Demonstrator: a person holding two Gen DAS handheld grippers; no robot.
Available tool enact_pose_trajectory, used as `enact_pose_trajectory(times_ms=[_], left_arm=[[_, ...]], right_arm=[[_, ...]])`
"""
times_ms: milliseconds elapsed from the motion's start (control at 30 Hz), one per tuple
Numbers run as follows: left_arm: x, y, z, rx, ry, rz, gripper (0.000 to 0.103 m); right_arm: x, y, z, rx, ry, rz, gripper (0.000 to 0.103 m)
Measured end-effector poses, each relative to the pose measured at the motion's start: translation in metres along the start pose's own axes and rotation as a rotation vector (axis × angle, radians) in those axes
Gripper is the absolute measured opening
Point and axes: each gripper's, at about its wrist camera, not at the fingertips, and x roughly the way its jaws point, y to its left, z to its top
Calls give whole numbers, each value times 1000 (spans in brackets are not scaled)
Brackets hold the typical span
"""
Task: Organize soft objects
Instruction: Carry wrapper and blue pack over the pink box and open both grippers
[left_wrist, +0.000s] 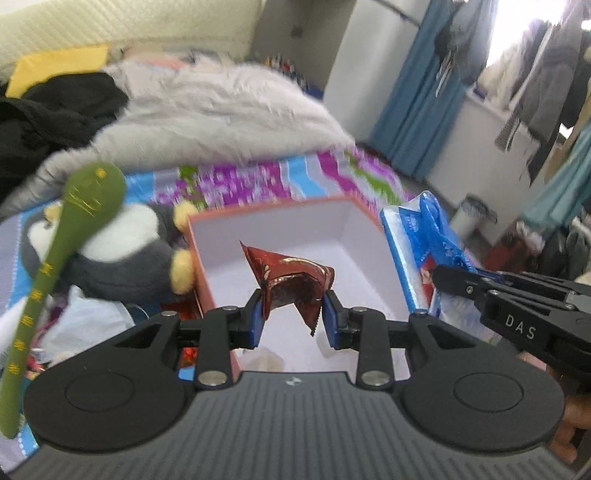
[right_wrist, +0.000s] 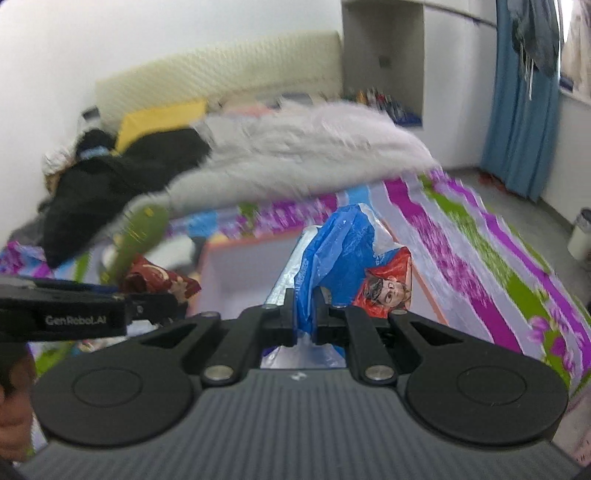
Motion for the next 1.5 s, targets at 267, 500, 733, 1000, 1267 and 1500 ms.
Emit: enact_pose_trajectory(times_ms=[267,500,733,1000,1267,1500], left_arm=[[64,-6,-19,-8,159,-37,38],[79,-18,-31,-4,199,-47,38],[69,-20,-27,14,178,-45,45],[24,-10,-21,21,71,-33,45],[-48,-3,-36,70,-85,0,45],[-101,7,-65,56,-171,19,45]], right_arm=[[43,-36,-37,42,155,-48,10],[48,-48,-63,58,192,-54,11],[44,-44,-58,53,167,-42,32],[14,-30,-47,51,56,-6,34],[-34,-7,-49,45,-81,24,34],[-68,22,-65,39,-156,85,34]])
